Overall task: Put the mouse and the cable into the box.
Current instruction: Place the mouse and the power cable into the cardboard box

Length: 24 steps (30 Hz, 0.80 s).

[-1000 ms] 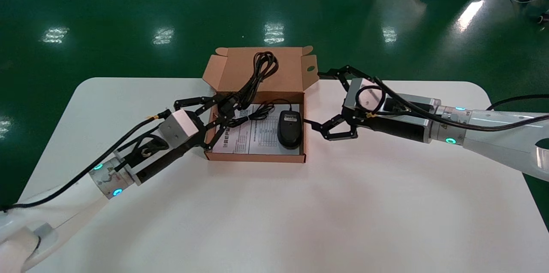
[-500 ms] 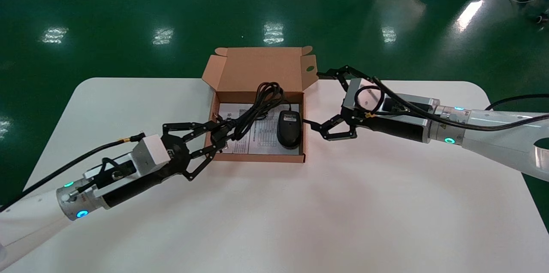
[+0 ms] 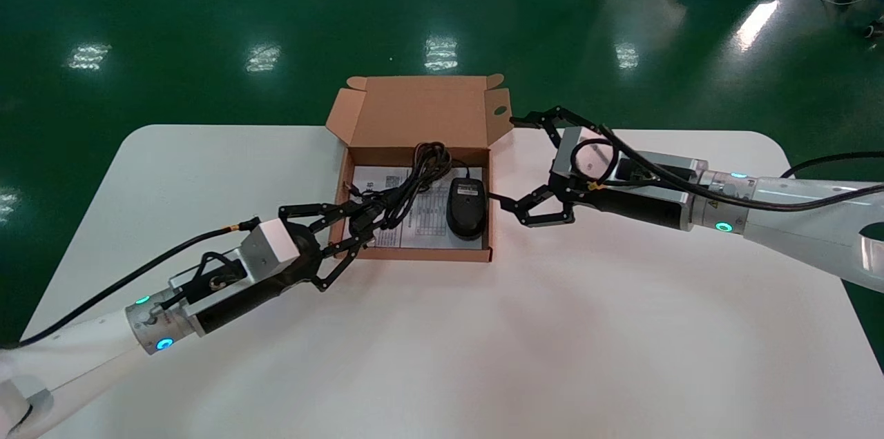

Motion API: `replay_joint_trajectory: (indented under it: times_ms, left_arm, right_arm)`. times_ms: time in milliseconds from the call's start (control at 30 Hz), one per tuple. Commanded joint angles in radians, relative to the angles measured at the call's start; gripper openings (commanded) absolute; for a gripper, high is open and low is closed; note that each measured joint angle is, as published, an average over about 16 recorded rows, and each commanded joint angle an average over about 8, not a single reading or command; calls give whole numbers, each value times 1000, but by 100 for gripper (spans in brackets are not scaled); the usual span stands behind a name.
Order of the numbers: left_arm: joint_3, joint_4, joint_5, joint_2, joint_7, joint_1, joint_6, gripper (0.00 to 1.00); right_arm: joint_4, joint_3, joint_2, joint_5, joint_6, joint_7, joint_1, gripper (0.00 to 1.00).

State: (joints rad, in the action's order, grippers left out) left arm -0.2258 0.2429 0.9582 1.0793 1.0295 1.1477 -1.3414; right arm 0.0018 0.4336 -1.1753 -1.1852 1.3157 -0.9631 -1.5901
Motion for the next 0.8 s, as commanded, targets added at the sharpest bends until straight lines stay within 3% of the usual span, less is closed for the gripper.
replay_joint_trajectory:
  times_ms: [33, 167, 333, 367, 567, 633, 800]
  left_arm:
    - [-2, -23, 2, 1, 8, 8, -14, 0]
    - [-10, -53, 14, 5, 21, 27, -23, 1]
    - [-9, -93, 17, 5, 40, 46, 12, 13]
    - [-8, -99, 15, 4, 43, 47, 18, 20]
    - [4, -139, 2, 5, 45, 53, 47, 84]
    - [5, -147, 0, 6, 44, 54, 52, 100]
    - [6, -143, -2, 6, 44, 52, 53, 100]
  right_arm:
    - [0, 0, 0, 0, 0, 0, 0, 100]
    - [0, 0, 0, 0, 0, 0, 0, 100]
    - [-1, 0, 0, 0, 0, 0, 0, 100]
    - [-1, 0, 0, 0, 0, 0, 0, 100]
    - [-1, 0, 0, 0, 0, 0, 0, 100]
    - [-2, 0, 0, 0, 0, 0, 0, 100]
    - [-2, 0, 0, 0, 0, 0, 0, 100]
